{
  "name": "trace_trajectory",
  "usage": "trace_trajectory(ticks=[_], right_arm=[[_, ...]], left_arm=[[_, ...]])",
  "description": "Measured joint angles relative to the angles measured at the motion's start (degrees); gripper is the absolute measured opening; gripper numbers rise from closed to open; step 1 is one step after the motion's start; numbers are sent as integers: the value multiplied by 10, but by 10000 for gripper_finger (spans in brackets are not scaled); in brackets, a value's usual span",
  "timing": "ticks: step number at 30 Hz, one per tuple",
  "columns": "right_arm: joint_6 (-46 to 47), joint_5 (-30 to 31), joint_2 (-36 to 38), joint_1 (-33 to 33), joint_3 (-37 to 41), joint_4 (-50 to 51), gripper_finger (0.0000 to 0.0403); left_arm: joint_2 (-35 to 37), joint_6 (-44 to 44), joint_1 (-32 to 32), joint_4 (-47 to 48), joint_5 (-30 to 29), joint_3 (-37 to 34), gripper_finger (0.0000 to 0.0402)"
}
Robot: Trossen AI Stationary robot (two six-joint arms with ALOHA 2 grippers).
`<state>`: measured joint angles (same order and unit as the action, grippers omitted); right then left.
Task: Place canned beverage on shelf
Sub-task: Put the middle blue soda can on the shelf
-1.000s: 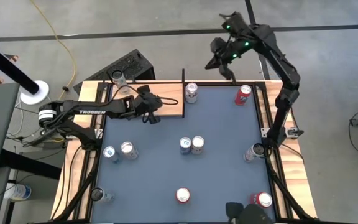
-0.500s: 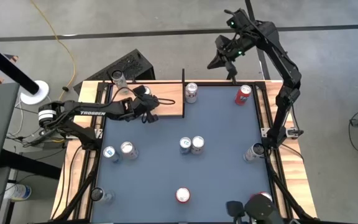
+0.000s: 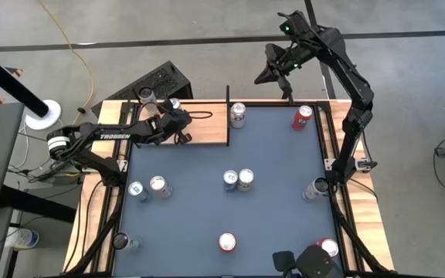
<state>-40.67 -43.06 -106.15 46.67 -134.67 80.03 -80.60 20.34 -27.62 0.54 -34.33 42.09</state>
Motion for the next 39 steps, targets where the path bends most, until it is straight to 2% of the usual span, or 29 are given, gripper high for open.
trace_trajectory(ticks=[13,28,35,39], right_arm=[[-14,0,0,-1,0,-1,0],[-14,0,0,-1,0,-4,0],[-13,-2,0,-1,0,-5,0],[16,-3,0,-3,0,-15,0]], left_arm=[[0,32,-50,-1,9,0,0],[0,68,-94,-17,52,0,0],[0,75,-90,-17,56,1,0],[12,72,-58,-16,66,7,0]])
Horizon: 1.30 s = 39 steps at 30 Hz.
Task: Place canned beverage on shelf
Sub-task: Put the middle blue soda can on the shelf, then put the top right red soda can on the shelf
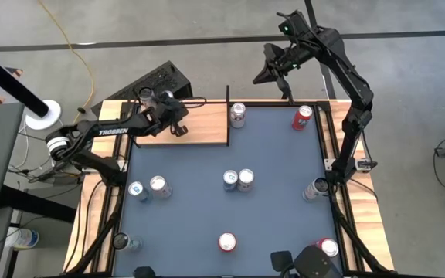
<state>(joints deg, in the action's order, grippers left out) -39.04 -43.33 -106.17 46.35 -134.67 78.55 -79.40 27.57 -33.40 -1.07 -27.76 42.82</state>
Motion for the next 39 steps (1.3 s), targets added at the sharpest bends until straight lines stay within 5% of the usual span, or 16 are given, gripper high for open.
trace_trajectory(ticks=[9,14,18,27,39], right_arm=[[45,1,0,-32,0,-7,0],[12,80,0,-65,0,81,0],[9,83,3,-81,25,112,0],[20,121,59,-62,245,-23,0],[268,305,294,-92,628,-292,0]], left_arm=[[147,-21,124,24,19,6,0],[262,-50,151,-6,70,-61,0],[353,-72,153,-63,78,-131,0],[479,-108,153,-86,167,-176,0],[491,-118,151,-47,235,-175,0]])
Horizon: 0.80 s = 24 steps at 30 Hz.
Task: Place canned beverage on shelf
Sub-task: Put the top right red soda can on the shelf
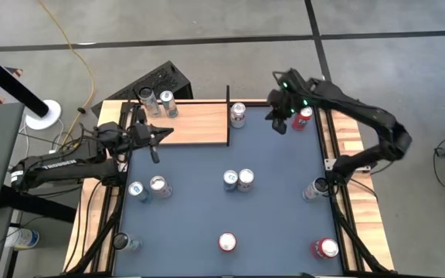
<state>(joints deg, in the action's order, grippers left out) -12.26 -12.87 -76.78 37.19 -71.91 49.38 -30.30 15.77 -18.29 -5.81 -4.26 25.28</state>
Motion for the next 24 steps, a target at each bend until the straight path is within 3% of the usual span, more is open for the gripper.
trace_trajectory(ticks=[4,13,20,24], right_arm=[[66,63,51,-13,43,15,0],[119,54,73,-48,45,54,0],[287,15,71,-136,-2,198,0],[385,41,71,-219,-26,249,0]], left_arm=[[0,0,-12,-1,49,0,0],[0,-15,-21,3,106,0,0],[0,-14,-21,3,146,0,0],[0,-2,-21,-2,145,0,0]])
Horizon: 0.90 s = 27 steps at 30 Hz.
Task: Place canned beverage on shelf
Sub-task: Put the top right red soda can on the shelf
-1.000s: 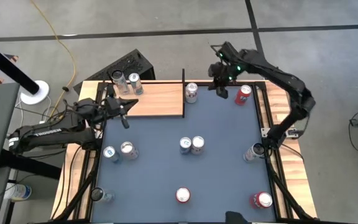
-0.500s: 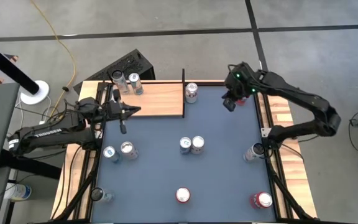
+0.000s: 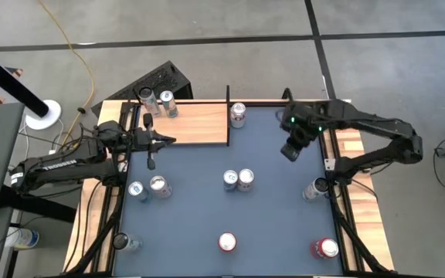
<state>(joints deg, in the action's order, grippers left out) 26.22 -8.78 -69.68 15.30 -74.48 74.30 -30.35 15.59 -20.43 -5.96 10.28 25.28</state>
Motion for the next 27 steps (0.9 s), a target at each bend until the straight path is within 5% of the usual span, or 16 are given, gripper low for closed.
trace_trajectory(ticks=[6,10,16,27], right_arm=[[43,58,0,-56,-11,48,0],[0,59,0,-46,-11,14,0],[-99,64,0,20,-11,-79,22],[-234,61,0,175,46,-218,142]], left_arm=[[0,0,0,-5,-4,0,0],[19,-24,0,-6,-70,0,0],[96,-44,0,30,-58,1,0],[200,-93,0,11,-79,-62,0]])
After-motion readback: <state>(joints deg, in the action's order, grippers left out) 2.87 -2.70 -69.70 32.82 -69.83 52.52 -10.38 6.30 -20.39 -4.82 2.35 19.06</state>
